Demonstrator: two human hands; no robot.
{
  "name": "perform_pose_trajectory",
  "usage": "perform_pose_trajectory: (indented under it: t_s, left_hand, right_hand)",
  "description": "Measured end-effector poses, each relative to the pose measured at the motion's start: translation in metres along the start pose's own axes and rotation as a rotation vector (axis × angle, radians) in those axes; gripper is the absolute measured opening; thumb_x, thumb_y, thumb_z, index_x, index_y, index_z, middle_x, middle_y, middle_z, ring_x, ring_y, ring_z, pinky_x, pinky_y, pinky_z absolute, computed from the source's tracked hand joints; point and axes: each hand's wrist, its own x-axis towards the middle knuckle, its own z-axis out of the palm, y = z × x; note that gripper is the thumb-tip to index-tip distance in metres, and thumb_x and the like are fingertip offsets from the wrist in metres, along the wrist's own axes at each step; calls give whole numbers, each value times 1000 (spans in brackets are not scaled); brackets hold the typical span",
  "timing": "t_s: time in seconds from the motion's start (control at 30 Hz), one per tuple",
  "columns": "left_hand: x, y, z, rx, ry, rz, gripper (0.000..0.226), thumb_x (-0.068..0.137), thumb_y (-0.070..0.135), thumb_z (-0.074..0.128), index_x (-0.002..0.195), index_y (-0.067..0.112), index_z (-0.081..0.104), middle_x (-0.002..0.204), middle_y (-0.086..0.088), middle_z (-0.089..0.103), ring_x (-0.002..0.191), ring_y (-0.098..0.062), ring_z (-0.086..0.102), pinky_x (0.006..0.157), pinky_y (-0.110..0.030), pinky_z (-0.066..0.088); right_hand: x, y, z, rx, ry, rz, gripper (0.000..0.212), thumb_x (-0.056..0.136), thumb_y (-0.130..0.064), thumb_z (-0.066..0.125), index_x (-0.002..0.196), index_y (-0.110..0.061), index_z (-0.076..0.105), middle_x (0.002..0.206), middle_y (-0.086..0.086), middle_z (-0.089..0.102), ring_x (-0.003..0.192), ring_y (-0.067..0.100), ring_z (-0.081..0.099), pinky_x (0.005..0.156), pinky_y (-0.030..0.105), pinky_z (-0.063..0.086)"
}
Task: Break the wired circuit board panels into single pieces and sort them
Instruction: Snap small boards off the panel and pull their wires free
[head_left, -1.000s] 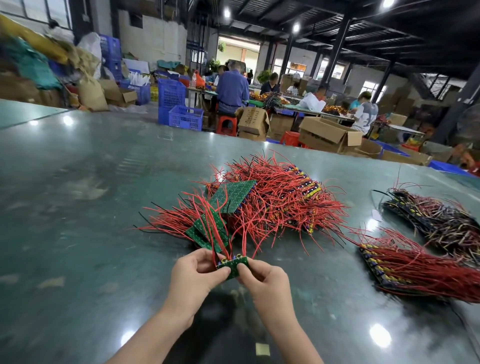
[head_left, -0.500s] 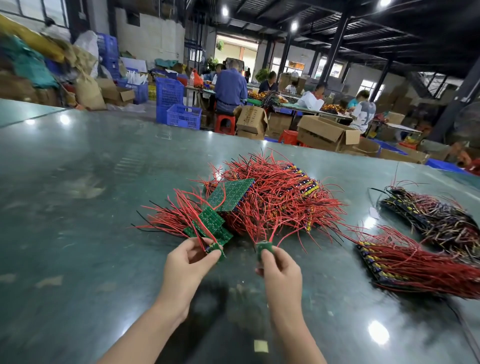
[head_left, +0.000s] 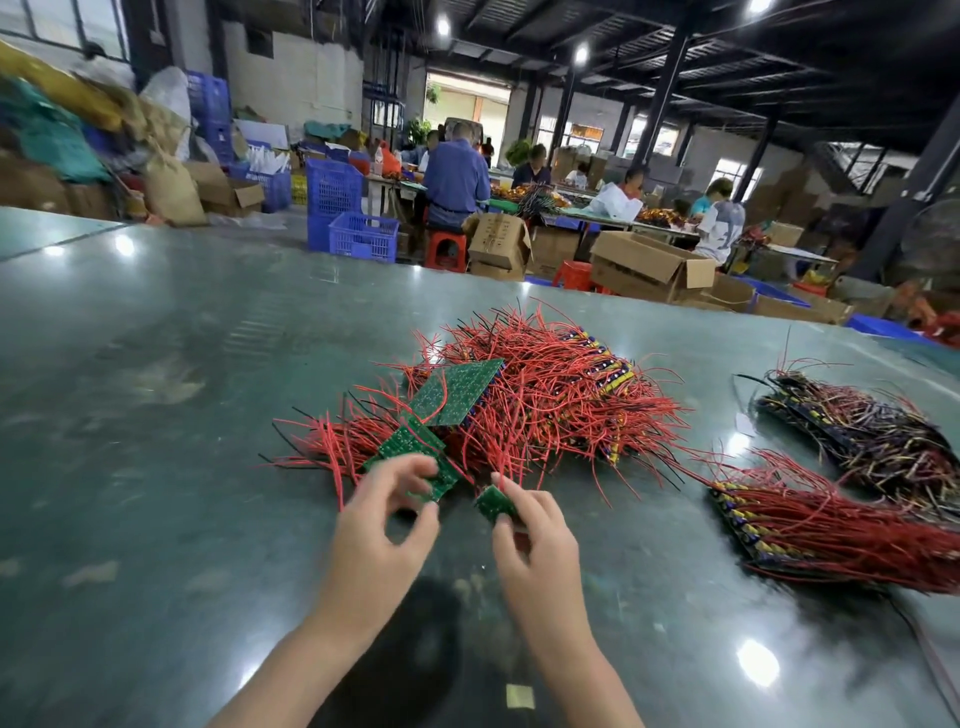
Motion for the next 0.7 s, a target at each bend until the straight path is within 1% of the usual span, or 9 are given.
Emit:
perform_pose_trajectory:
  t_s: [0.03,0.1,0.2,0.3,0.4,0.47,0.53,0.6,0.7]
  left_hand:
    - [-2,1,3,-63,-114,-19,34,77,8,62,105,27,60,104,11,62,94,-10,61,87,-28,51]
    - [-7,1,8,-65,-211,-29,41,80,-5,65,105,28,61,104,8,63,90,-7,63,84,-20,51]
    - [-9,0,9,-129,-180,-108,44,82,-5,66,109,29,59,105,4,64,90,-6,64,83,-15,49]
    - [-8,-5,10,-171,-176,-213,40,82,-3,68,108,25,61,106,0,61,84,-6,65,78,-13,49]
    - [-7,-7,11,-157,-162,-326,30,80,-1,70,95,24,64,107,-3,60,87,-9,64,79,-11,47]
    - [-7,-8,10,-44,-125,-290,29,79,6,73,89,32,65,103,5,53,93,-5,56,79,-6,39]
    - [-6,-8,9,45,-97,-226,27,77,11,76,84,35,65,99,11,52,97,-5,50,81,-11,35]
    - [-5,-9,7,46,-90,-199,28,76,11,77,81,36,65,98,15,59,98,-8,52,85,-17,36]
    - [-6,-9,6,22,-96,-227,30,76,13,77,80,41,67,88,15,66,93,5,51,79,-7,34]
  right_hand:
    - [0,0,0,-10,-22,-29,42,86,8,55,122,-14,62,93,1,55,71,1,51,70,10,38]
    - [-1,-1,0,-4,-52,-71,49,86,7,56,126,-20,57,95,2,57,76,8,55,72,12,41]
    - [-1,1,-2,-25,-85,-141,61,84,6,59,132,-30,49,93,-3,57,77,7,53,74,12,42]
    - [-1,4,-3,-31,-90,-178,64,82,3,61,132,-35,48,91,-9,57,79,3,54,77,12,43]
    - [-2,3,1,45,-83,-69,64,83,1,63,127,-42,44,91,-15,60,85,6,60,84,18,48]
    - [-2,3,3,101,-67,6,58,84,1,63,122,-38,44,89,-12,63,85,3,61,83,17,48]
    - [-1,3,4,163,-69,84,49,85,2,62,114,-36,51,85,-11,65,81,-1,62,77,12,47]
    - [0,1,5,228,-101,164,41,86,3,60,99,-36,61,79,-14,68,74,-4,63,71,11,47]
    - [0,1,5,259,-106,238,35,85,3,60,82,-31,68,72,-11,72,68,-2,64,69,16,48]
